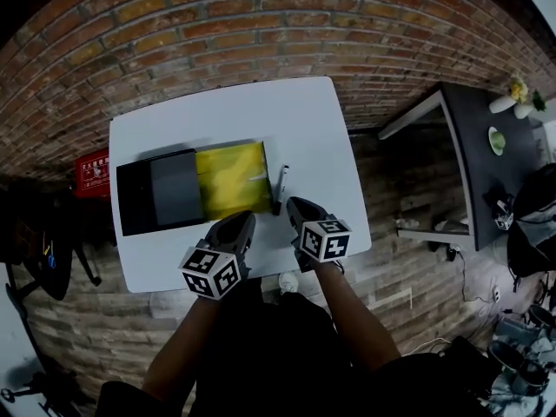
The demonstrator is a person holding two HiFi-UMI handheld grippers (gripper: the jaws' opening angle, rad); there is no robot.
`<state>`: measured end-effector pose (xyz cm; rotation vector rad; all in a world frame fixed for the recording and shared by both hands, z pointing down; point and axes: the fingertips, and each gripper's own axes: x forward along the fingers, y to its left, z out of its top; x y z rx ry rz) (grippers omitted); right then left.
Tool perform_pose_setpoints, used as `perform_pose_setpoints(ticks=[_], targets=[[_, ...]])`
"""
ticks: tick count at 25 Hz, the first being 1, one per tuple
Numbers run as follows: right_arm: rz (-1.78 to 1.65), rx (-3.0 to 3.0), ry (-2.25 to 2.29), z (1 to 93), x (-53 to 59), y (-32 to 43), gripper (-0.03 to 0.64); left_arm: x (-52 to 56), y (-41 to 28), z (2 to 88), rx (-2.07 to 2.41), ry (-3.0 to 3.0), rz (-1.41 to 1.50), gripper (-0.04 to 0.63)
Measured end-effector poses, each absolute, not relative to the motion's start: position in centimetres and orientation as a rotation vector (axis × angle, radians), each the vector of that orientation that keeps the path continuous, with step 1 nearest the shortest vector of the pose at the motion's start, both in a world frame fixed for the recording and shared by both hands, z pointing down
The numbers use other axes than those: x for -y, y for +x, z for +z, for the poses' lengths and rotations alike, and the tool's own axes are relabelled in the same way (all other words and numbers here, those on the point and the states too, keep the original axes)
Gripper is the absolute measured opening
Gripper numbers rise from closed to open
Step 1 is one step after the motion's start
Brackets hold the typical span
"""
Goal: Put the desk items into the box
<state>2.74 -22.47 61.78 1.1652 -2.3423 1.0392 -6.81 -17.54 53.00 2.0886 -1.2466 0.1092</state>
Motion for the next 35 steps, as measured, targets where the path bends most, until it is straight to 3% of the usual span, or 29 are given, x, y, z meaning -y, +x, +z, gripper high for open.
perform_pose_setpoints(ticks=[11,20,35], targets=[[1.045,2.211,1.241,65.5,24.0,2.1,0.025,19.6,-6.5,54.9,1.179,2.103,0.155,0.014],[0.948,2.118,1.254,67.2,24.4,1.5,0.134,19.9,-6.9,55.2,1.173,2.099,0.176,0.014],[0.845,2.037,1.259,68.0,25.1,1.2,0.141,20.0,-7.4,55.0,1.186,2.097,0.185,0.014]])
